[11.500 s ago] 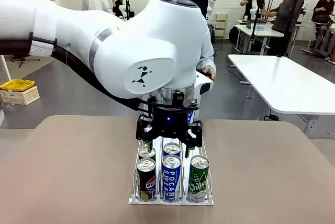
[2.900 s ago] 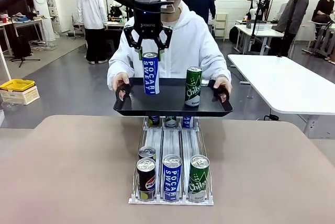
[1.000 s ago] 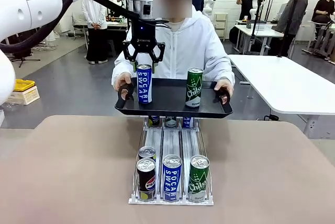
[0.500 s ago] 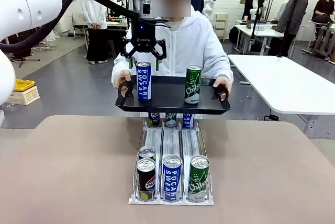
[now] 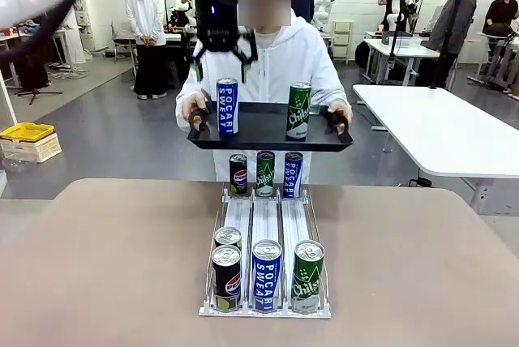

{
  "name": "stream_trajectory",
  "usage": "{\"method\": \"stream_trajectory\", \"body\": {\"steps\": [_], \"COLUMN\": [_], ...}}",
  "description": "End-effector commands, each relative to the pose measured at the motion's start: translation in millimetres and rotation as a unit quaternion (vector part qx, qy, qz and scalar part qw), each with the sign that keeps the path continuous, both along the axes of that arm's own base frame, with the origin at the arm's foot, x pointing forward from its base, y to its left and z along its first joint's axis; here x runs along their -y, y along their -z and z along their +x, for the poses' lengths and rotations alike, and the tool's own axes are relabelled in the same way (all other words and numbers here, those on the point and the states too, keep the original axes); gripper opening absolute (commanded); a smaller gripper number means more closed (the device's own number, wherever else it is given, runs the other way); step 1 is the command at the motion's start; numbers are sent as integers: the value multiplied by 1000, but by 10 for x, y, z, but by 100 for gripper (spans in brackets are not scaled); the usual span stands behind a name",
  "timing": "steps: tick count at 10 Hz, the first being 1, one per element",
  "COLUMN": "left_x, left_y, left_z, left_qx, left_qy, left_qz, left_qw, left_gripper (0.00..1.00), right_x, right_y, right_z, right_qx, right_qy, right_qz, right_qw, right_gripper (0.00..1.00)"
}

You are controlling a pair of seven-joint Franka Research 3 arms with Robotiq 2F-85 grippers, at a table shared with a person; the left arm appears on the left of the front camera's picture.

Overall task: Retrieve and hand over the desired beverage to the person.
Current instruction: Place the picked can on the Handle tray extended by the person.

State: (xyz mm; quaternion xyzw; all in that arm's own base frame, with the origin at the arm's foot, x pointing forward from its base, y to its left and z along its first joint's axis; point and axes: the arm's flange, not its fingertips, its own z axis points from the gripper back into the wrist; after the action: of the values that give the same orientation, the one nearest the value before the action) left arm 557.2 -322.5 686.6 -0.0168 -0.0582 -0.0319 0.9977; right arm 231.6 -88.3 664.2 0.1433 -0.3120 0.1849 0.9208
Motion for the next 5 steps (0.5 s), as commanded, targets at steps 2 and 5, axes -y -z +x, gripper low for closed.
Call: {"method": "stream_trajectory", "body": {"steps": [2,5], "left_x": [-544,-901], "left_y": [-129,74], "left_z": [-1010,-1433], "left_qx": [66,92], "left_qy": [90,185], "left_qz": [-62,-100], "left_qw": [992,973], "left_gripper": [100,100], "right_x": [-3,-3], "right_y": [6,6], "right_z": [22,22], "right_qx": [0,0], "right_qy": [4,4], "right_qz": [-1,-1], "right_qw": [1000,1000], "right_gripper": [100,100]}}
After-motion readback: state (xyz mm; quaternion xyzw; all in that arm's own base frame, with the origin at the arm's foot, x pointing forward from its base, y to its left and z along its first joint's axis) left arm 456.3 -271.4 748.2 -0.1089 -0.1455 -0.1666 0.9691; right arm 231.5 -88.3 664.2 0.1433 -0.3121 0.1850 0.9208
